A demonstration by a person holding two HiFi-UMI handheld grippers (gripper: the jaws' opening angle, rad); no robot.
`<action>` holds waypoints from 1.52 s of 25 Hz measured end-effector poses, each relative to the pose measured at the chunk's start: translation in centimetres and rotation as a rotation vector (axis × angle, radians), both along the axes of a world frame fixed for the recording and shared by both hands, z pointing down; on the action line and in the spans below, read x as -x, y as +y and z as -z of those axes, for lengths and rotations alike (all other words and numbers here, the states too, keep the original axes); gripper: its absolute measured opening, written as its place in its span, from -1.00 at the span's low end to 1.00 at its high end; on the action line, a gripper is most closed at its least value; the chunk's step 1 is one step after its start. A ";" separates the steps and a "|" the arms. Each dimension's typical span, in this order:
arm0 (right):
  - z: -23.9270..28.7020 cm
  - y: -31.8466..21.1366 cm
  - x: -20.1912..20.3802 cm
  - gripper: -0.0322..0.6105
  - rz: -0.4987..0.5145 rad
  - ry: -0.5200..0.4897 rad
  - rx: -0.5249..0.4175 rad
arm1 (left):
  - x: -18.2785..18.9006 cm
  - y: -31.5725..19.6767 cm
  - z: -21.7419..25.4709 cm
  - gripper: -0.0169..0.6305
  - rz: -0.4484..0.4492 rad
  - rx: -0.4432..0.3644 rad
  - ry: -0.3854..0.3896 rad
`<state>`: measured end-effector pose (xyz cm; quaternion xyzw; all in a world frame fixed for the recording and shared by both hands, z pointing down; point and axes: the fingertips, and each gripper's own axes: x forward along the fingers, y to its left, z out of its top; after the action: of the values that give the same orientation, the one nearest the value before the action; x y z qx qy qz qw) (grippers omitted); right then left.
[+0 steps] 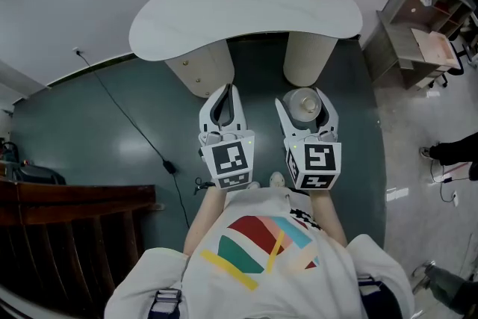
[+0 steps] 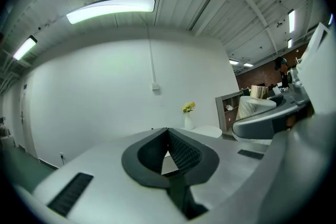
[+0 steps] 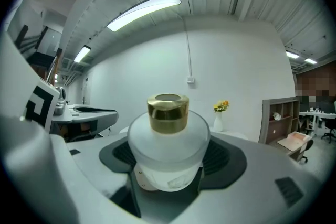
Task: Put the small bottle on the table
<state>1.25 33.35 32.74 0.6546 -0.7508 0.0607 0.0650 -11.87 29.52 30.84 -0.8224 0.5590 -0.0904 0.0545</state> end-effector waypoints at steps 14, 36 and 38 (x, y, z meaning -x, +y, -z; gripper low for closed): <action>-1.7 0.0 -4.4 0.16 0.042 -0.004 -0.007 | -3.8 0.8 -0.9 -0.90 0.061 -0.019 0.001; 1.0 -9.3 -5.9 0.16 0.034 0.075 -0.136 | -3.0 -10.5 0.7 -0.90 0.092 -0.107 0.057; 1.0 -11.2 -5.9 0.16 0.031 0.087 -0.130 | -2.9 -12.9 0.7 -0.90 0.099 -0.101 0.063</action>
<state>7.16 22.18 31.75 0.6479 -0.7595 -0.0179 0.0557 -8.98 16.63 30.16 -0.7924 0.6042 -0.0387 0.0739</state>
